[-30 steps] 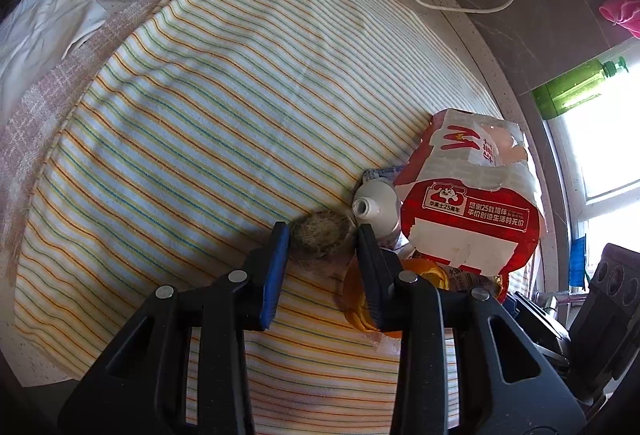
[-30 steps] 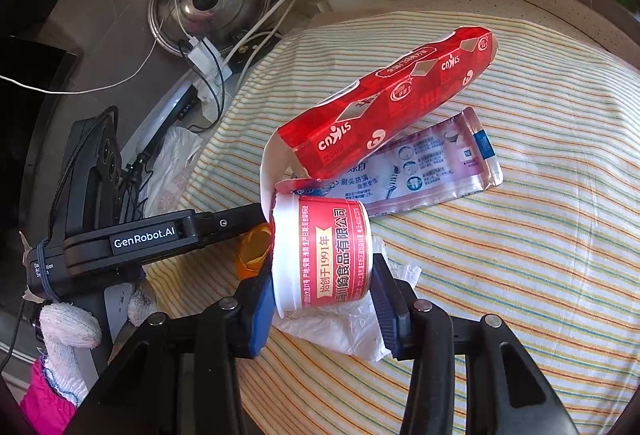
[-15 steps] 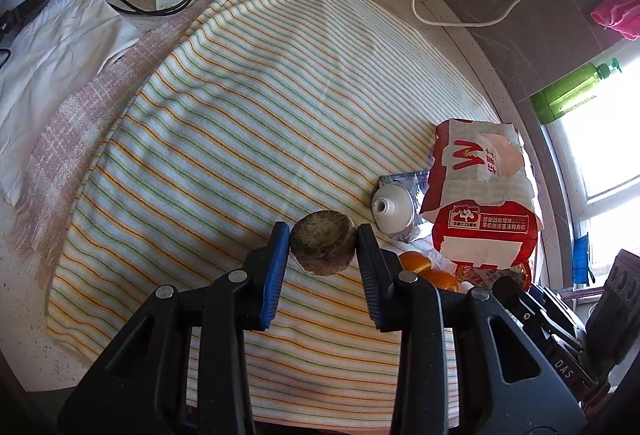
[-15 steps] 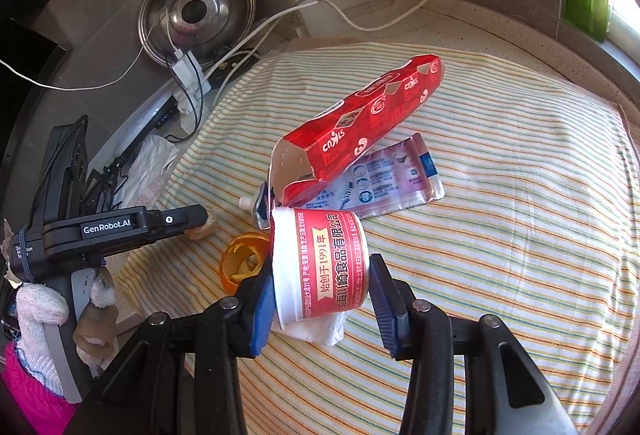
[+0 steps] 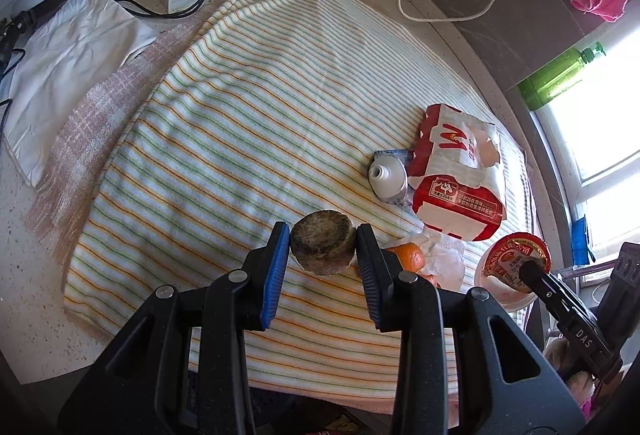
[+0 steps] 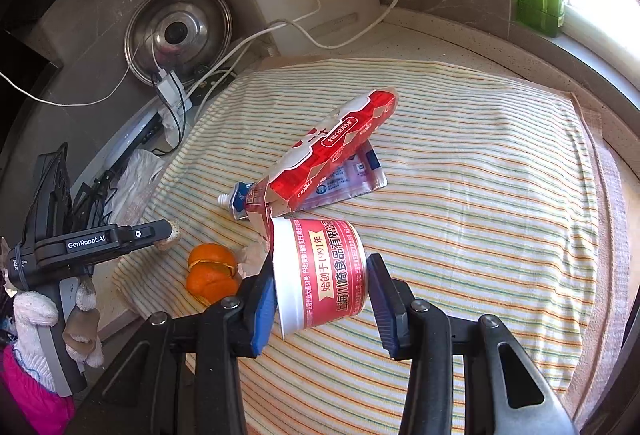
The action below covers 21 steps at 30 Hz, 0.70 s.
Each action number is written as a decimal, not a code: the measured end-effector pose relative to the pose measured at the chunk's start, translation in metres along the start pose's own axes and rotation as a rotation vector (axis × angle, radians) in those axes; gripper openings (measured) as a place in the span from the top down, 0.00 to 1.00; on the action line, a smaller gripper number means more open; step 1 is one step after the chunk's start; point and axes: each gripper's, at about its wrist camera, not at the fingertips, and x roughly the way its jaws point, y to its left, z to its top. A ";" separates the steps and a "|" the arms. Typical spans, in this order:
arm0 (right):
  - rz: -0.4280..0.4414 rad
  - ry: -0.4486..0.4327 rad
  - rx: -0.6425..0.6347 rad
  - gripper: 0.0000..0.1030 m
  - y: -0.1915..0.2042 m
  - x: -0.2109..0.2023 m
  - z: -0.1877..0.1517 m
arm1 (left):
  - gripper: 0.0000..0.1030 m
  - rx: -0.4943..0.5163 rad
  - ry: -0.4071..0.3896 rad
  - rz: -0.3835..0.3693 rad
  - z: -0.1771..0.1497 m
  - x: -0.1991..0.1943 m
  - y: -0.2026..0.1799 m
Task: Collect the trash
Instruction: 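Lift the lid and cup off the towel and carry them down toward the basket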
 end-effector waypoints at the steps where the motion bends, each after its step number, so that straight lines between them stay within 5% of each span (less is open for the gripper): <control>1: 0.000 -0.003 0.003 0.58 0.000 -0.003 -0.002 | 0.67 0.002 -0.002 0.001 -0.002 -0.003 0.001; 21: 0.033 -0.026 0.042 0.58 0.022 -0.041 -0.046 | 0.67 0.066 -0.033 0.011 -0.052 -0.051 0.008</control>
